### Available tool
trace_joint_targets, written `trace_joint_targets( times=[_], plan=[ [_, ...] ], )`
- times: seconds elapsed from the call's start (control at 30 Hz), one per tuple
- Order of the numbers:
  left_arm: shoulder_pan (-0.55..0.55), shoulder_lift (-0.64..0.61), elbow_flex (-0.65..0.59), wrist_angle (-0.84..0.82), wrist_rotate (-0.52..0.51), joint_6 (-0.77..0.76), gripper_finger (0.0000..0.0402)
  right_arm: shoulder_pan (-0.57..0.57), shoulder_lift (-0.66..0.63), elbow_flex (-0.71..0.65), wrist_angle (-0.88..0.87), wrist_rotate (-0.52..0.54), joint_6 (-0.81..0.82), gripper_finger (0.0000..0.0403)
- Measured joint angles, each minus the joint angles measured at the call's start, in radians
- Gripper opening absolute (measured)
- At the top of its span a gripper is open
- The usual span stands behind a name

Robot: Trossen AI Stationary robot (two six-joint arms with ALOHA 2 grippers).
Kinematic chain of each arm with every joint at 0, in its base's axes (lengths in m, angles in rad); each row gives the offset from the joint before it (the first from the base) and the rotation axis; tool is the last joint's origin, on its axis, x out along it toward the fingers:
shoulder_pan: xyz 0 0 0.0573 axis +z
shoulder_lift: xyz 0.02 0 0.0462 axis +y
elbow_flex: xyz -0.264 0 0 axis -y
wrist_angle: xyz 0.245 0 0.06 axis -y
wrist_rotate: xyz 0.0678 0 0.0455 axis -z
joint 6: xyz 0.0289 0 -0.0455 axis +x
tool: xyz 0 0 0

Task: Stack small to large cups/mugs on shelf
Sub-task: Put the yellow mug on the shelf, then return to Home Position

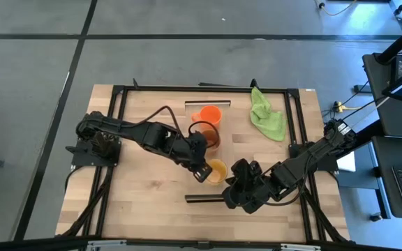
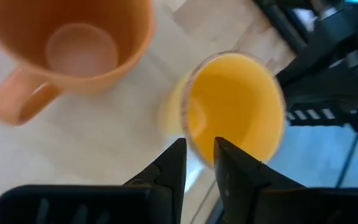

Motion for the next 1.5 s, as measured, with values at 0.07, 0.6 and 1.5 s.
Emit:
trace_joint_targets(
  times=[0.07,0.6,1.5],
  plan=[
    [0.0,0.0,0.0,-0.033,-0.003,-0.001,0.0075,0.0,0.0,0.0,-0.007,0.0,0.0,0.0],
    [-0.005,0.001,0.0,-0.157,-0.041,-0.008,0.0074,-0.023,0.0,0.0,-0.035,0.036,-0.041,0.0],
    [-0.018,0.002,0.0,-0.157,-0.106,0.044,0.0074,-0.025,0.0,0.0,-0.003,-0.033,-0.062,0.0009]
  ],
)
